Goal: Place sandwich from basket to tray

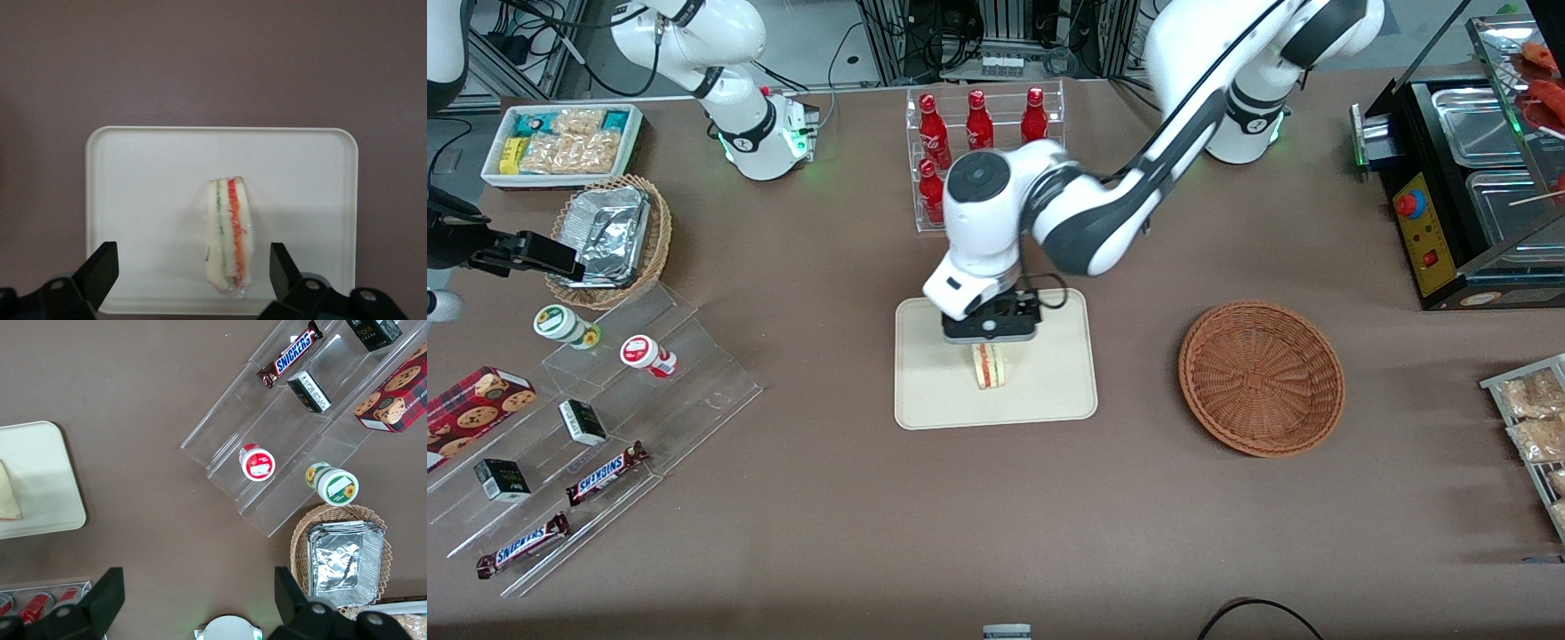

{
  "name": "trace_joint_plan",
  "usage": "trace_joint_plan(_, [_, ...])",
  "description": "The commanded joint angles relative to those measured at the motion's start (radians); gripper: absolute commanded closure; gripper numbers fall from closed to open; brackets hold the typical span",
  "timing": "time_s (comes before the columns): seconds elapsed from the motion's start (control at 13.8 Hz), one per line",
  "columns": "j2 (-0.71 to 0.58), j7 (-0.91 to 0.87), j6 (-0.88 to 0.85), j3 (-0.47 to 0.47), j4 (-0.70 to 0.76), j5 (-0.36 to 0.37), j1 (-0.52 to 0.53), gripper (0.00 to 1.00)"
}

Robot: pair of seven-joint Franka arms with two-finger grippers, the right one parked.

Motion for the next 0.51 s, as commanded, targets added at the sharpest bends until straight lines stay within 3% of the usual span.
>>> trace_joint_plan(0.0, [-0.145, -0.013, -0.135, 0.0, -0.047, -0.056, 0.09, 0.0])
trace_joint_plan(0.29, [-0.274, 0.024, -0.247, -0.002, -0.073, -0.079, 0.202, 0.0])
trace_joint_plan(0.44, [-0.342, 0.123, -0.272, -0.002, -0.117, -0.131, 0.265, 0.0])
